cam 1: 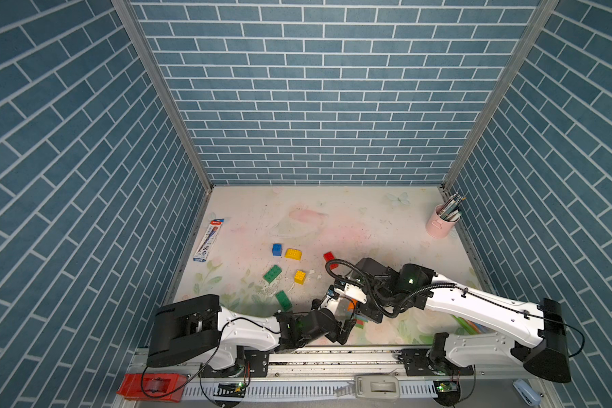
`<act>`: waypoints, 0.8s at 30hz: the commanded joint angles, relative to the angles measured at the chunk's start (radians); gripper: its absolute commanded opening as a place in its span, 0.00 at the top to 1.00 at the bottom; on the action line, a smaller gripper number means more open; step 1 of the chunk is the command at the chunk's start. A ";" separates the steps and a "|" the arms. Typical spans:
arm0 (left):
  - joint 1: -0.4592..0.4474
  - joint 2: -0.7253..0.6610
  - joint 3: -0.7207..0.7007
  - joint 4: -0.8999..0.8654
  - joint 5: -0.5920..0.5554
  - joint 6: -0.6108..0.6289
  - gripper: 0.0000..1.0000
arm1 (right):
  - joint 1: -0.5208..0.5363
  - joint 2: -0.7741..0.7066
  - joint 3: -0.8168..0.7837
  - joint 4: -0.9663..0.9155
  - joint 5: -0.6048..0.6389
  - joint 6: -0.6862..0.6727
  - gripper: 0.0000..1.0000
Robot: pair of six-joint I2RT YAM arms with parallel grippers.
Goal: Assemble an ice cream with lego
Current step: Assemble the lego brick with the lego brick.
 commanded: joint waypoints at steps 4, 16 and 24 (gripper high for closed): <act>-0.006 0.043 0.009 0.109 0.004 0.047 0.00 | 0.014 -0.019 -0.031 -0.073 0.033 0.047 1.00; -0.073 0.101 0.127 -0.004 -0.144 0.078 0.01 | 0.015 -0.028 -0.034 -0.070 0.025 0.083 1.00; -0.078 0.102 0.138 -0.063 -0.219 0.034 0.00 | 0.023 -0.022 -0.034 -0.070 0.052 0.149 1.00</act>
